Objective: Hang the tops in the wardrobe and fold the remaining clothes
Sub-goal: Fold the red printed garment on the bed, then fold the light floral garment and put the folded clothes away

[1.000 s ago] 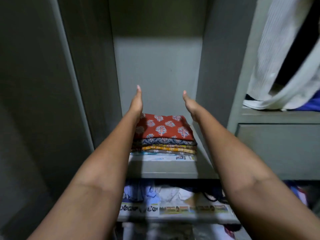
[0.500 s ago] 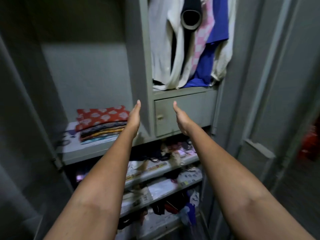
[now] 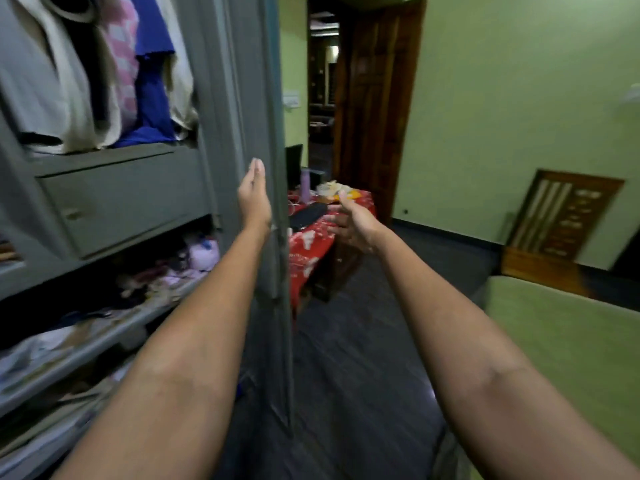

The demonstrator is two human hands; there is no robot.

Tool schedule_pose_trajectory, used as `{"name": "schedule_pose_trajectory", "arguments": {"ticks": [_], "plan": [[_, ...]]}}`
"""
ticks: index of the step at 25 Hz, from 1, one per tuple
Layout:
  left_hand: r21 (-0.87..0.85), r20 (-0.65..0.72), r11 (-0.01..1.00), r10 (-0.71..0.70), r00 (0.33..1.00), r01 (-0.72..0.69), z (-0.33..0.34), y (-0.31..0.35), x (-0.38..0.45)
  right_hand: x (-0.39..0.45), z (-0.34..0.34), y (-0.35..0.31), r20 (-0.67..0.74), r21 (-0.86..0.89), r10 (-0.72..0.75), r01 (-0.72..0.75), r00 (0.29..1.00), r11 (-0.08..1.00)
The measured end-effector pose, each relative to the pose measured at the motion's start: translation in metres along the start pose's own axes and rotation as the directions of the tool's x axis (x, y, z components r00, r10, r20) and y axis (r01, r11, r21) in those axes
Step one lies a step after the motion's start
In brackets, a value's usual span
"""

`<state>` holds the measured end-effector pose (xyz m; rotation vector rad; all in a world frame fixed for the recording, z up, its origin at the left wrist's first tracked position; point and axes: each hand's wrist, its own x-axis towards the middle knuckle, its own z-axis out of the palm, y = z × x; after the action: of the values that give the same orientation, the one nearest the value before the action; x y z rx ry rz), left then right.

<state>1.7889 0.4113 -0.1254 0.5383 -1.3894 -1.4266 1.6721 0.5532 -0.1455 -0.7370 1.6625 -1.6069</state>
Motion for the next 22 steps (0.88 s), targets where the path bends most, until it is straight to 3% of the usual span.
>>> {"name": "schedule_pose_trajectory", "arguments": {"ticks": [3,5,8,11,16,22], "plan": [[0.03,0.069,0.996,0.088,0.994,-0.09,0.078,-0.006,-0.052,-0.052,-0.094,0.006,-0.187,0.02,-0.005,0.009,0.982,1.0],[0.024,0.199,1.0,-0.022,0.98,0.017,0.128,-0.01,-0.079,-0.08,-0.15,0.011,-0.286,-0.039,0.015,-0.027,0.958,0.999],[0.031,0.457,0.961,-0.257,0.851,0.274,0.197,-0.014,-0.11,-0.114,-0.22,0.012,-0.412,-0.104,0.012,-0.061,0.911,0.993],[0.093,0.631,0.948,-0.293,0.718,0.304,0.251,-0.009,-0.132,-0.127,-0.269,0.002,-0.483,-0.131,0.001,-0.073,0.876,0.989],[0.131,0.68,0.945,-0.305,0.667,0.298,0.317,-0.037,-0.101,-0.098,-0.322,-0.011,-0.53,-0.137,-0.047,-0.031,0.847,0.99],[0.165,0.682,0.935,-0.339,0.648,0.315,0.384,-0.107,-0.012,0.006,-0.379,-0.008,-0.576,-0.167,-0.052,-0.055,0.816,0.984]]}}
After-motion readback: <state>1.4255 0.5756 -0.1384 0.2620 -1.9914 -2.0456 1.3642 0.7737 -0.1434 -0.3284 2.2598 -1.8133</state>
